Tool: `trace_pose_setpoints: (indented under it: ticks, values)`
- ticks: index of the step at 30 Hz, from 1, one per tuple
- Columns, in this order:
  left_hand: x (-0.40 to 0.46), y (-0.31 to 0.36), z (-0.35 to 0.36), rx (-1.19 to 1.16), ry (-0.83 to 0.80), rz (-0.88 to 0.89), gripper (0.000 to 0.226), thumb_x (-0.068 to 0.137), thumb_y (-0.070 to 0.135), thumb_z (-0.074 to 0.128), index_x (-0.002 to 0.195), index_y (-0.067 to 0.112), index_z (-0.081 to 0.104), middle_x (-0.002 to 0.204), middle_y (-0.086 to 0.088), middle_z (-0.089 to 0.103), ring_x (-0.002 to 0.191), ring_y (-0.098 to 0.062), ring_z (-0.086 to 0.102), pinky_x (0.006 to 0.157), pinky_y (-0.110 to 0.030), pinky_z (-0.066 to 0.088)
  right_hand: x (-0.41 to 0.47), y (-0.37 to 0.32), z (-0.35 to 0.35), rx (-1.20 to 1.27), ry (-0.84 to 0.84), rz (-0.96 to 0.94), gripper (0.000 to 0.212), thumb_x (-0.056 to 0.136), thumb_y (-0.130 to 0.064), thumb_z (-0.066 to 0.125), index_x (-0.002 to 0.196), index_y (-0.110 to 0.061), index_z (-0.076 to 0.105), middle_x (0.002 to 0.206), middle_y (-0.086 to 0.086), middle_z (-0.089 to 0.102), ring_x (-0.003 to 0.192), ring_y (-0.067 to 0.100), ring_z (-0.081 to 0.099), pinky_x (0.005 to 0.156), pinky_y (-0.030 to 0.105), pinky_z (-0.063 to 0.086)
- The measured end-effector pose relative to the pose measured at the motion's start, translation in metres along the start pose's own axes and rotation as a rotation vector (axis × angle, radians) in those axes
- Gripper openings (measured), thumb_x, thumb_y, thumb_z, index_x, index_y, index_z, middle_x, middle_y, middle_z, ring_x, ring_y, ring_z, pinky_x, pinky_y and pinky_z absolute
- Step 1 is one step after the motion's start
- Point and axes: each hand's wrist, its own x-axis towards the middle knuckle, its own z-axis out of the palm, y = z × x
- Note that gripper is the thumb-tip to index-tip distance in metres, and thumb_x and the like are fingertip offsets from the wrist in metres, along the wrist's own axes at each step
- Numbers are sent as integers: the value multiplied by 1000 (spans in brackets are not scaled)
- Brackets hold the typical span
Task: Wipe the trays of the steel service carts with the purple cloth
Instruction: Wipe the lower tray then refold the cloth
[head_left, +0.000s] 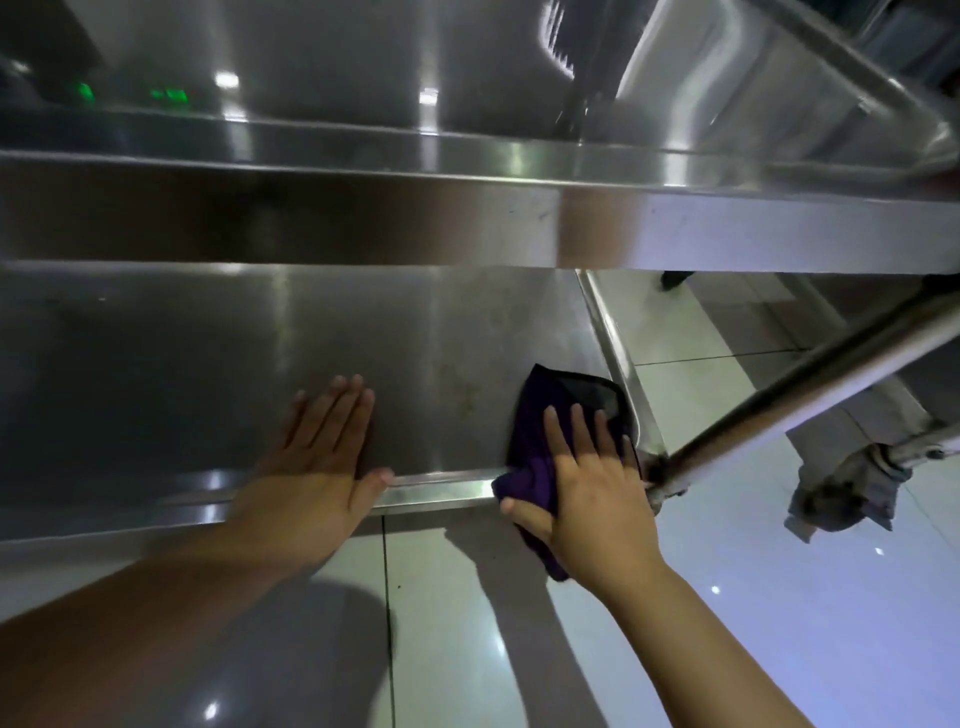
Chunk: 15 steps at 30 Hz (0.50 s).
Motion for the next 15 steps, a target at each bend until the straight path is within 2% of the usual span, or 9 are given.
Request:
trace_pose_setpoints:
  ticks: [2, 4, 6, 9, 11, 13, 15]
  values:
    - [2, -4, 4, 21, 16, 23, 76, 98, 54, 10, 137, -5, 40, 145, -18, 40, 137, -24, 26, 110, -40, 16, 21, 7, -6, 50, -96, 16, 92, 80, -74, 12, 154, -21, -5, 161, 8, -5, 149, 28, -6, 119, 42, 0]
    - [3, -8, 7, 25, 27, 50, 81, 97, 59, 11, 141, -3, 37, 150, -15, 34, 141, -23, 19, 109, -40, 16, 49, 10, -14, 64, -149, 62, 78, 94, -58, 23, 152, -21, -13, 161, 6, -15, 147, 25, -18, 119, 41, -8]
    - [2, -11, 9, 14, 43, 74, 84, 94, 66, 16, 145, 1, 30, 154, -12, 26, 144, -19, 12, 110, -39, 15, 81, 12, -14, 67, -75, 88, 76, 97, -49, 33, 153, -20, -8, 162, 7, -10, 147, 25, -15, 119, 43, -8]
    - [-3, -13, 8, -35, 80, 118, 96, 83, 76, 30, 150, 7, 23, 158, -7, 18, 145, -14, 2, 113, -29, 8, 133, 11, -15, 91, 64, 100, 75, 94, -49, 37, 155, -21, 3, 162, 8, 2, 149, 25, -6, 119, 43, -5]
    - [-9, -16, 6, -10, 93, 165, 102, 75, 77, 37, 150, 9, 23, 158, -6, 19, 146, -11, -6, 114, -21, 0, 166, 8, -20, 92, 68, 84, 74, 94, -50, 36, 155, -23, 5, 162, 7, 4, 149, 25, -4, 119, 42, -5]
    - [-18, -25, 9, -9, 76, 225, 92, 78, 68, 42, 147, 9, 30, 153, -5, 29, 146, -15, 3, 116, -22, -4, 191, 7, -23, 78, 39, 45, 72, 95, -51, 34, 155, -25, 4, 162, 7, 3, 149, 25, -3, 119, 42, -4]
    - [-31, -42, 17, -130, 133, 215, 69, 92, 59, 32, 140, 11, 40, 144, -6, 39, 136, -22, 29, 116, -20, 3, 201, 6, -23, 58, 4, 9, 71, 96, -51, 34, 155, -27, 3, 162, 5, 1, 149, 24, -4, 120, 42, -4]
